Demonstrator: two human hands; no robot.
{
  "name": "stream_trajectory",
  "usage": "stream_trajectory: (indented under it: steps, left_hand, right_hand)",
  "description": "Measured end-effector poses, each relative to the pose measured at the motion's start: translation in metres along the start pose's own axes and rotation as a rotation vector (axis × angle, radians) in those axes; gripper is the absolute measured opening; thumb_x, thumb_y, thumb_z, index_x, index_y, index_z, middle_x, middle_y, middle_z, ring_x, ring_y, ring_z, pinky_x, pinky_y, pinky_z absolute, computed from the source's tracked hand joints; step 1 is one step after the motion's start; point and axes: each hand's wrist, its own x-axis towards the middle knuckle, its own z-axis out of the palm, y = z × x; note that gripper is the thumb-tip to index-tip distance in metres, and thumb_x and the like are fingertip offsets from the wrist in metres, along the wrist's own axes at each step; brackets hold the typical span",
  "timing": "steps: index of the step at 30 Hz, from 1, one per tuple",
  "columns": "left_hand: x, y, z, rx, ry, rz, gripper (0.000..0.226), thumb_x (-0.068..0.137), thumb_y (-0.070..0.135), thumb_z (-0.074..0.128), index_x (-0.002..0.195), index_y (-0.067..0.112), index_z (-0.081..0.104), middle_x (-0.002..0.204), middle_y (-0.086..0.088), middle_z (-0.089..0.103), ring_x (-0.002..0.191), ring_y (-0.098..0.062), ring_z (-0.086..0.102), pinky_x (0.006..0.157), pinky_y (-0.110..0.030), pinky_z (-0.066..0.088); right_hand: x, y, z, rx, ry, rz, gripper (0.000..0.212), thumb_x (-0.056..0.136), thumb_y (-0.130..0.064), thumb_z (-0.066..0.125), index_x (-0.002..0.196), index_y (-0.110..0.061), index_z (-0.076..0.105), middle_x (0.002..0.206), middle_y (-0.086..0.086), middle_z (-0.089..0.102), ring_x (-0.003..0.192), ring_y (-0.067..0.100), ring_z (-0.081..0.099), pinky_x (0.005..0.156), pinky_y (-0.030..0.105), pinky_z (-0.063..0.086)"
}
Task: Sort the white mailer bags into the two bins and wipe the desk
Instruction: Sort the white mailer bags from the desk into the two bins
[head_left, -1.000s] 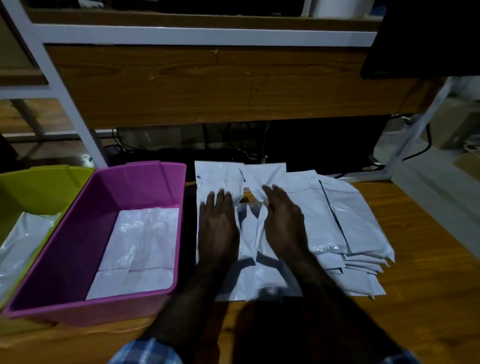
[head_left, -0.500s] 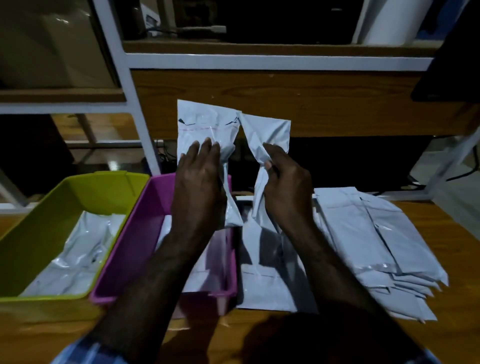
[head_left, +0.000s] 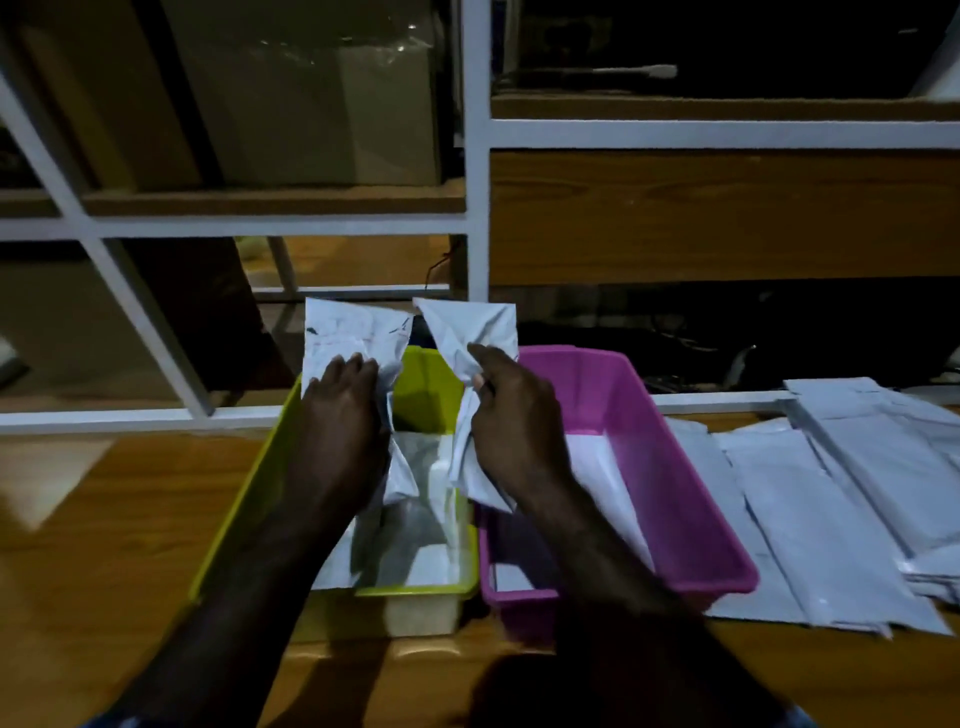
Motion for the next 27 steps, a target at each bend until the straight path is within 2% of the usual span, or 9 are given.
stream_trajectory:
  steps: [3,6,9,13,15,20,22,24,27]
  left_hand:
    - [-0.009,-0.029,0.009,-0.008,-0.083,-0.019,0.037,0.061,-0.005,0.071,0.096,-0.001,0.060,0.090,-0.022,0.060,0.083,-0.041,0.060,0.067,-0.044,0.050]
    - [-0.014,-0.047,0.024,-0.002,-0.137,-0.043,0.033,0.076,-0.001,0.061,0.109,0.000,0.060,0.106,-0.020,0.063,0.098,-0.038,0.058,0.082,-0.044,0.049]
    - [-0.015,-0.055,0.037,-0.011,-0.209,-0.012,0.031,0.081,0.002,0.054,0.111,0.000,0.059,0.112,-0.021,0.062,0.106,-0.037,0.056,0.087,-0.043,0.045]
    - [-0.012,-0.059,0.053,0.075,-0.395,0.000,0.027,0.086,0.010,0.050,0.113,0.006,0.054,0.117,-0.015,0.058,0.115,-0.032,0.049,0.091,-0.038,0.040]
    - [-0.010,-0.061,0.061,0.127,-0.475,0.018,0.027,0.085,0.013,0.053,0.112,0.008,0.053,0.117,-0.012,0.058,0.118,-0.030,0.047,0.093,-0.037,0.039]
    - [-0.005,-0.065,0.074,0.245,-0.538,0.081,0.030,0.088,0.019,0.051,0.116,0.008,0.051,0.122,-0.011,0.055,0.118,-0.029,0.047,0.096,-0.036,0.038]
    - [-0.006,-0.069,0.083,0.244,-0.557,0.071,0.035,0.091,0.023,0.050,0.121,0.007,0.049,0.129,-0.013,0.051,0.124,-0.031,0.044,0.100,-0.037,0.036]
    - [-0.007,-0.076,0.093,0.259,-0.590,0.088,0.046,0.094,0.027,0.045,0.133,0.004,0.041,0.142,-0.015,0.042,0.134,-0.032,0.035,0.108,-0.039,0.031]
    - [-0.006,-0.097,0.114,0.257,-0.689,0.122,0.058,0.096,0.031,0.039,0.147,0.006,0.025,0.156,-0.013,0.021,0.143,-0.035,0.018,0.114,-0.048,0.021]
  right_hand:
    - [-0.008,-0.023,0.033,0.012,-0.100,0.055,0.050,0.088,0.002,0.053,0.134,-0.014,0.055,0.129,0.009,0.061,0.117,0.027,0.055,0.094,0.027,0.041]
    - [-0.011,-0.031,0.060,-0.037,-0.187,0.121,0.049,0.090,-0.001,0.050,0.137,-0.015,0.051,0.131,0.007,0.059,0.119,0.023,0.052,0.092,0.020,0.034]
    - [-0.013,-0.026,0.082,-0.140,-0.249,0.181,0.051,0.087,-0.002,0.052,0.137,-0.014,0.051,0.131,0.008,0.059,0.121,0.025,0.053,0.098,0.029,0.042]
    - [-0.021,-0.014,0.101,-0.227,-0.377,0.252,0.053,0.086,-0.004,0.049,0.139,-0.012,0.046,0.134,0.010,0.055,0.126,0.027,0.049,0.104,0.033,0.039]
    - [-0.023,-0.008,0.108,-0.266,-0.429,0.266,0.049,0.086,-0.006,0.051,0.135,-0.010,0.048,0.130,0.011,0.057,0.123,0.028,0.050,0.102,0.036,0.041]
    - [-0.020,-0.001,0.121,-0.350,-0.512,0.270,0.029,0.085,-0.008,0.051,0.114,-0.008,0.055,0.116,0.015,0.060,0.112,0.033,0.055,0.091,0.037,0.046]
    - [-0.019,0.001,0.123,-0.374,-0.537,0.268,0.024,0.091,-0.015,0.050,0.114,-0.007,0.054,0.118,0.017,0.057,0.113,0.035,0.053,0.091,0.038,0.044]
    - [-0.018,-0.002,0.122,-0.401,-0.568,0.239,0.028,0.100,-0.020,0.039,0.120,-0.004,0.052,0.123,0.020,0.054,0.117,0.036,0.049,0.095,0.040,0.038]
    - [-0.016,-0.005,0.119,-0.387,-0.625,0.219,0.039,0.102,-0.013,0.031,0.137,0.000,0.041,0.143,0.021,0.040,0.133,0.035,0.035,0.109,0.040,0.024]
